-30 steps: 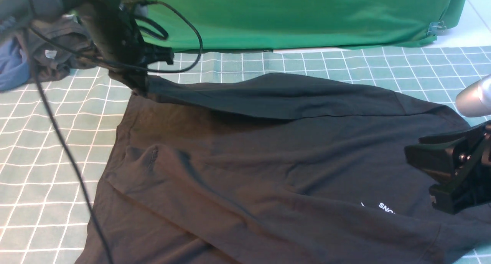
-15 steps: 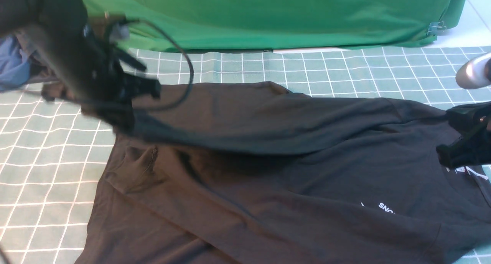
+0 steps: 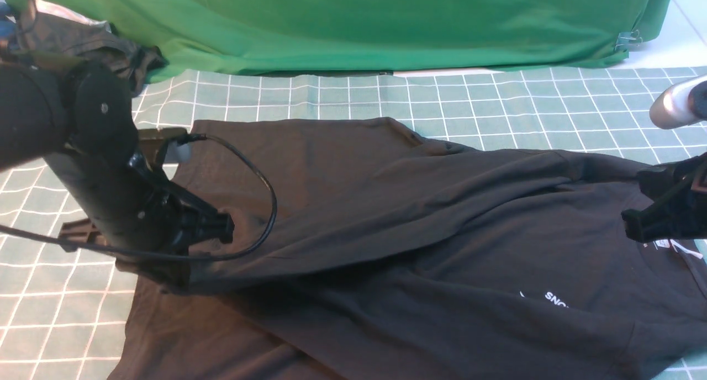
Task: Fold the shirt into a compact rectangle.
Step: 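Fold the left side of the dark shirt inward over its body with the left gripper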
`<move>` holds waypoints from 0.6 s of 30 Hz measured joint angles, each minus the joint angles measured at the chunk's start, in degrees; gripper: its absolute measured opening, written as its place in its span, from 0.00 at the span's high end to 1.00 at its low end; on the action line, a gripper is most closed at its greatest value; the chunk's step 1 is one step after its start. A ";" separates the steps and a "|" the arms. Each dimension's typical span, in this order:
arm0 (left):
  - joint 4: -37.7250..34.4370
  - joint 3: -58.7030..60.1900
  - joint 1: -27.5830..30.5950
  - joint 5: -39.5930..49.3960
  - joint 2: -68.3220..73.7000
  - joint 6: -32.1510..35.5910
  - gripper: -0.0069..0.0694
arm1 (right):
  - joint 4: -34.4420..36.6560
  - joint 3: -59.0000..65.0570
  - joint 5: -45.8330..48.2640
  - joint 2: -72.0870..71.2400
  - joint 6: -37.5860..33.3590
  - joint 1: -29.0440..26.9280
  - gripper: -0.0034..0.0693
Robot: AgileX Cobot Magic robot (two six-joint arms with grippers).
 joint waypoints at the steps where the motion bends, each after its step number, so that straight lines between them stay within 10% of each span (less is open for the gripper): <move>1: 0.00 0.13 0.00 -0.12 0.00 0.00 0.85 | 0.34 0.00 -0.12 0.00 -0.06 0.03 0.93; 13: 1.80 0.85 0.00 6.79 -0.27 0.40 0.38 | 1.28 0.00 -0.78 0.00 -0.33 0.03 0.93; 18: -0.12 5.68 -0.18 9.98 -2.82 0.33 0.35 | 1.70 0.00 -0.76 0.00 -0.35 0.03 0.93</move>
